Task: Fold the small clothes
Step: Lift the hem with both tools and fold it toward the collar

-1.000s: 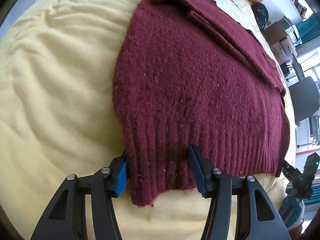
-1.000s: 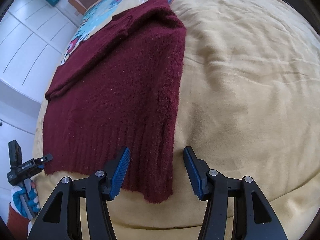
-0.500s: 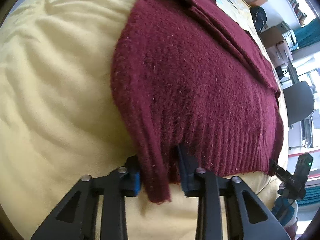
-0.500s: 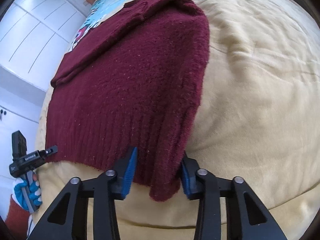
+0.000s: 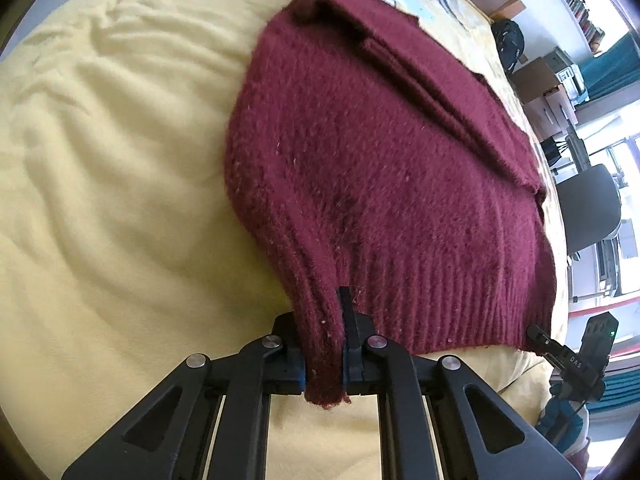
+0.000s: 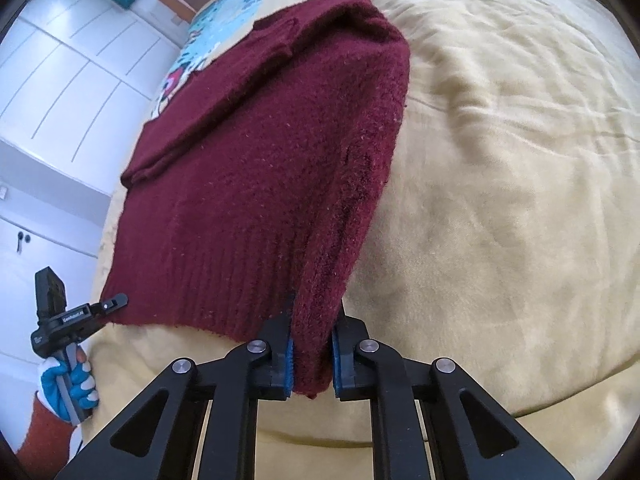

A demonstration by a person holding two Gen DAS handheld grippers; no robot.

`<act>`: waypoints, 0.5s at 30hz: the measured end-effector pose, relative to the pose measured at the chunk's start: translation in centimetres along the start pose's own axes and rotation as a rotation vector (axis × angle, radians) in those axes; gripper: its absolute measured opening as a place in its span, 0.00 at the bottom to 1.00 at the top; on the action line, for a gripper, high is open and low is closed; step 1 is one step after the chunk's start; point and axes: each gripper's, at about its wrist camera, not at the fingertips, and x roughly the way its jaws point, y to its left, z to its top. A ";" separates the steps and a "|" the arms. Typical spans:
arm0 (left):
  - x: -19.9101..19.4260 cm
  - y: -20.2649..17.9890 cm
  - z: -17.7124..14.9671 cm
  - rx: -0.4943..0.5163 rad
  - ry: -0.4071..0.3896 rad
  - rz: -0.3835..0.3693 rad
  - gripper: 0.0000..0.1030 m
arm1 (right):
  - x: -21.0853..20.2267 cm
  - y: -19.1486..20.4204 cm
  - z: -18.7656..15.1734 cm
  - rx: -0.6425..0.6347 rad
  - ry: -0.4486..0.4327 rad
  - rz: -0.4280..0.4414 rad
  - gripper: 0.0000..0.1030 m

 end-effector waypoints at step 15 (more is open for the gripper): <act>-4.4 -3.5 6.0 0.048 -0.133 -0.066 0.09 | -6.2 3.4 6.3 -0.084 -0.128 0.082 0.12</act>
